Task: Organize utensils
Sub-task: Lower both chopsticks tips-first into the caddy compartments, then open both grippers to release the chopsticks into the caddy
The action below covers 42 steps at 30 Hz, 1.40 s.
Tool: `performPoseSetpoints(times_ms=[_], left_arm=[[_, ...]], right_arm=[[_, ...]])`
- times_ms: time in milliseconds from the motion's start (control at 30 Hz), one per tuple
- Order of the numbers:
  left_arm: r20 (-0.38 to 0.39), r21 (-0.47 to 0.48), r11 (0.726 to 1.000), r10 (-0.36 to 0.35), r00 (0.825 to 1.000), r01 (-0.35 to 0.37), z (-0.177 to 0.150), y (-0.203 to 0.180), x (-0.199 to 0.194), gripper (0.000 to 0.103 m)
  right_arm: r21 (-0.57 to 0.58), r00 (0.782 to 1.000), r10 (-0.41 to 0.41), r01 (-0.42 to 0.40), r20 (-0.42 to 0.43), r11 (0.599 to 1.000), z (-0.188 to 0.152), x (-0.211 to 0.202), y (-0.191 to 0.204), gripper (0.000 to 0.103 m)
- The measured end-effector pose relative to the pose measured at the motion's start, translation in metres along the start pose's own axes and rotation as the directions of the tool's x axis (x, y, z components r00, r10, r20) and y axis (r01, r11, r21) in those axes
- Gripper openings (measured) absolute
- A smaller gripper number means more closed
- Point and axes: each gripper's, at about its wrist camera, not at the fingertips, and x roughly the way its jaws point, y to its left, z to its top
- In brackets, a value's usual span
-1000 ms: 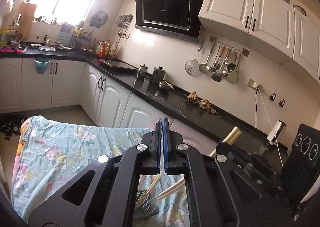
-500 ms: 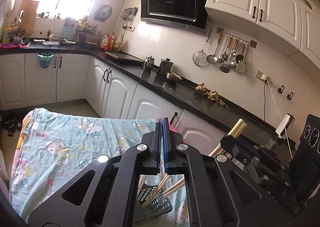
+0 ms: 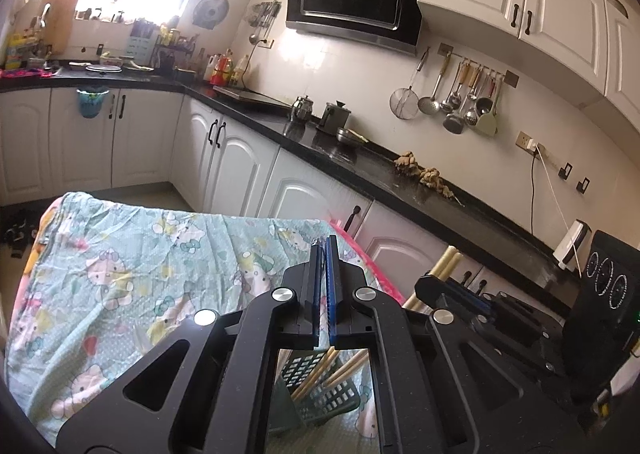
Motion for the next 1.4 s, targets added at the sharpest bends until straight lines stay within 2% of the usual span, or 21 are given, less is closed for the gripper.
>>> performPoseSetpoints(times_ms=[200, 267, 333, 400, 433, 500, 633, 700, 767, 900, 1100, 1400], left_arm=[[-0.034, -0.009, 1.000, 0.014, 0.999, -0.014, -0.012, 0.006, 0.005, 0.000], [-0.041, -0.007, 1.000, 0.022, 0.999, -0.022, -0.015, 0.008, 0.004, 0.002], [-0.041, -0.002, 0.999, 0.036, 0.999, -0.036, -0.018, 0.009, 0.002, 0.010], [-0.042, 0.000, 0.999, 0.054, 0.998, -0.054, -0.020, 0.011, -0.002, 0.021], [-0.044, 0.002, 0.998, 0.063, 0.997, -0.063, -0.020, 0.012, -0.003, 0.022], [-0.040, -0.003, 0.997, 0.077, 0.996, -0.077, -0.022, 0.015, -0.008, 0.034], [-0.031, -0.015, 0.994, 0.109, 0.994, -0.109, -0.024, 0.019, -0.022, 0.048], [-0.025, -0.023, 0.993, 0.114, 0.993, -0.115, -0.024, 0.022, -0.029, 0.060], [-0.019, -0.033, 0.993, 0.117, 0.993, -0.117, -0.025, 0.024, -0.036, 0.064], [-0.003, -0.042, 0.992, 0.120, 0.993, -0.120, -0.026, 0.026, -0.051, 0.081], [0.004, -0.063, 0.989, 0.131, 0.991, -0.130, -0.032, 0.029, -0.068, 0.091], [-0.002, -0.076, 0.987, 0.145, 0.989, -0.145, -0.046, 0.034, -0.083, 0.092]], right_arm=[[0.019, 0.999, -0.008, 0.008, -0.034, 1.000, -0.012, 0.009, -0.001, 0.010], [0.028, 0.999, -0.011, 0.012, -0.042, 1.000, -0.016, 0.009, -0.002, 0.018], [0.034, 0.999, -0.016, 0.017, -0.039, 0.999, -0.018, 0.008, -0.003, 0.028], [0.041, 0.999, -0.023, 0.025, -0.038, 0.999, -0.020, 0.005, -0.004, 0.028], [0.045, 0.999, -0.025, 0.027, -0.039, 0.999, -0.020, 0.004, -0.006, 0.032], [0.055, 0.999, -0.030, 0.032, -0.038, 0.998, -0.021, 0.001, -0.007, 0.037], [0.065, 0.999, -0.041, 0.044, -0.033, 0.997, -0.024, -0.007, -0.009, 0.046], [0.067, 0.998, -0.047, 0.049, -0.036, 0.997, -0.024, -0.010, -0.010, 0.049], [0.073, 0.998, -0.052, 0.054, -0.038, 0.996, -0.026, -0.014, -0.011, 0.051], [0.081, 0.997, -0.056, 0.059, -0.045, 0.995, -0.029, -0.020, -0.011, 0.056], [0.063, 0.997, -0.066, 0.069, -0.046, 0.996, -0.033, -0.030, -0.007, 0.062], [0.046, 0.997, -0.061, 0.063, -0.046, 0.997, -0.040, -0.042, 0.003, 0.069]])
